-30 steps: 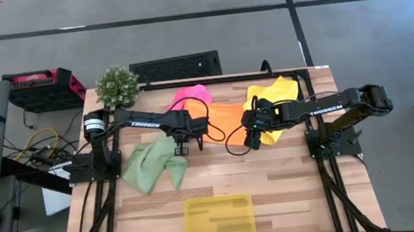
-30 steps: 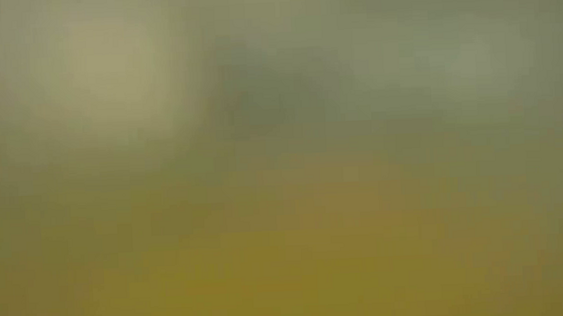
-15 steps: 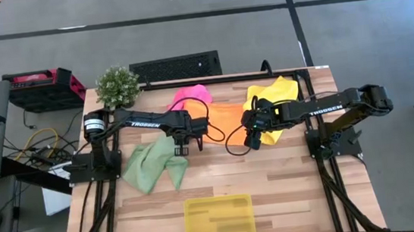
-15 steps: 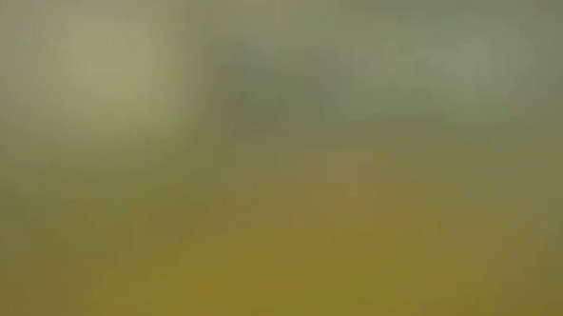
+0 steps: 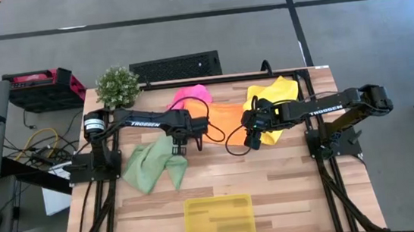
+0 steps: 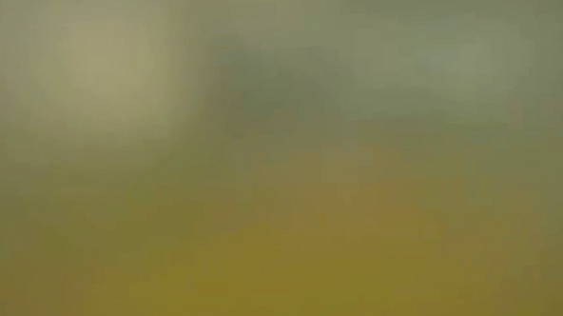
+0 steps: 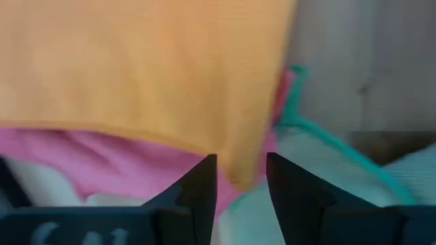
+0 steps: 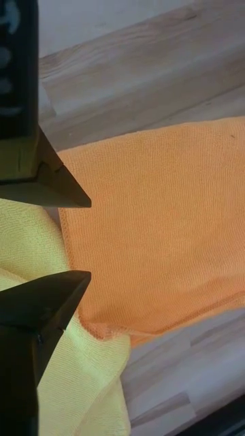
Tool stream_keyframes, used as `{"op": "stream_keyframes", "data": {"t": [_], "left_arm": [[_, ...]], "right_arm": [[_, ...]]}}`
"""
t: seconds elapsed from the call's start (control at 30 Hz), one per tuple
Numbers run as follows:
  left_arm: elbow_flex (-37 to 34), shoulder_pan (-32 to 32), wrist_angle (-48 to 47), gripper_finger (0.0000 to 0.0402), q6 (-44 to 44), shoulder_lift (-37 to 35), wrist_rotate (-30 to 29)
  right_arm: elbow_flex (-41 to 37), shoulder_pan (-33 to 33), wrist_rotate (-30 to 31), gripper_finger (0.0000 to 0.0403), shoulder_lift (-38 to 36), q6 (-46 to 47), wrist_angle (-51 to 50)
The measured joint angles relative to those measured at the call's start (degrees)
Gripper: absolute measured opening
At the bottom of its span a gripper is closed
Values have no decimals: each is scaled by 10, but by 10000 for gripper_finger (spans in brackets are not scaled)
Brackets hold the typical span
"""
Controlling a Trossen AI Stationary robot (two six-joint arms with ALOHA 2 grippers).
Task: Fold microfiber towels
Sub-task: Fold the orange microfiber cloth
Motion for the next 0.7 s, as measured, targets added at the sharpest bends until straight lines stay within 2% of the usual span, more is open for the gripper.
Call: {"op": "stream_keyframes", "data": {"t": [0.2, 0.43, 0.57, 0.7], "left_arm": [[0, 0, 0, 96, 8, 1, -6], [0, 0, 0, 9, 1, 2, -42], [4, 0, -2, 6, 1, 2, -55], [42, 0, 0, 3, 6, 2, -63]], "right_arm": [[0, 0, 0, 184, 0, 0, 0], [0, 1, 1, 184, 0, 0, 0], [0, 1, 2, 184, -4, -1, -11], [0, 1, 8, 184, -18, -1, -25]]}}
